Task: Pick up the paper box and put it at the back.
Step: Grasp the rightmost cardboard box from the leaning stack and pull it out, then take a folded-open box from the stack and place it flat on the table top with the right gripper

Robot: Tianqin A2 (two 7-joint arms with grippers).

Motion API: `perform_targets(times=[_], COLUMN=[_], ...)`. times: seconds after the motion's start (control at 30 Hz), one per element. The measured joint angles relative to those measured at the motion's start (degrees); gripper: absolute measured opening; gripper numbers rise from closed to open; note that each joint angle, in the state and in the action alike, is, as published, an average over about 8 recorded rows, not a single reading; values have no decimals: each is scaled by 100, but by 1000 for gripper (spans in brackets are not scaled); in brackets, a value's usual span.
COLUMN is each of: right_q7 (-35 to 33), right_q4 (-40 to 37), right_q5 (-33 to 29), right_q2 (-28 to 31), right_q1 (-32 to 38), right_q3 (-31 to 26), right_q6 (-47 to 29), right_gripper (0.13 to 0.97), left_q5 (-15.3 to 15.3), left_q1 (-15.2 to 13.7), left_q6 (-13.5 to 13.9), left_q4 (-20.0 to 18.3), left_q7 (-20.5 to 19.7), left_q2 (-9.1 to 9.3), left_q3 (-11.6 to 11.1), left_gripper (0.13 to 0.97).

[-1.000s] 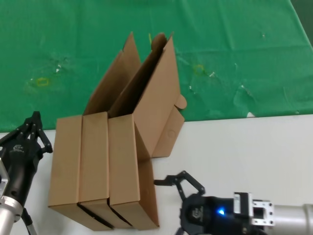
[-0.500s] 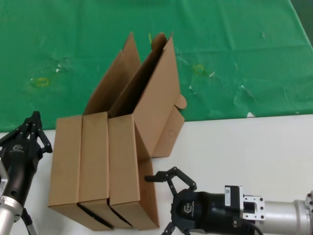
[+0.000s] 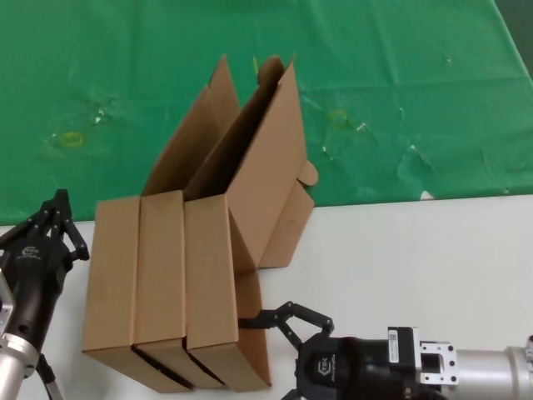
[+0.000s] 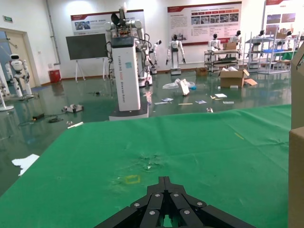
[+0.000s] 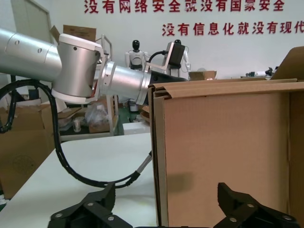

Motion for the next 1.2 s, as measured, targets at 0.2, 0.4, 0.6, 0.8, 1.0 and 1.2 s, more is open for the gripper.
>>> perform_targets(times=[0.2, 0.4, 0.6, 0.8, 1.0, 1.2], right_q7=[-14, -40, -47, -34, -24, -5], right_q4=[-28, -77, -104, -111, -122, -139], right_q5=[-13, -16, -20, -39, -74, -101], right_q2=[39, 59, 60, 60, 60, 53], right_q1=[10, 21, 17, 8, 20, 39], right_q3=[18, 51, 70, 65, 51, 45], right_q6=[-56, -86, -95, -99, -89, -65], right_gripper=[767, 658, 490, 372, 267, 231], left_q5=[0, 0, 0, 0, 1, 1], left_q1=[0, 0, 0, 0, 0, 0], left_q6=[0, 0, 0, 0, 0, 0], left_q4=[0, 0, 0, 0, 0, 0], left_q7=[0, 0, 0, 0, 0, 0], left_q2=[0, 0, 0, 0, 0, 0], left_q3=[0, 0, 0, 0, 0, 0], left_gripper=[144, 144, 144, 144, 144, 144])
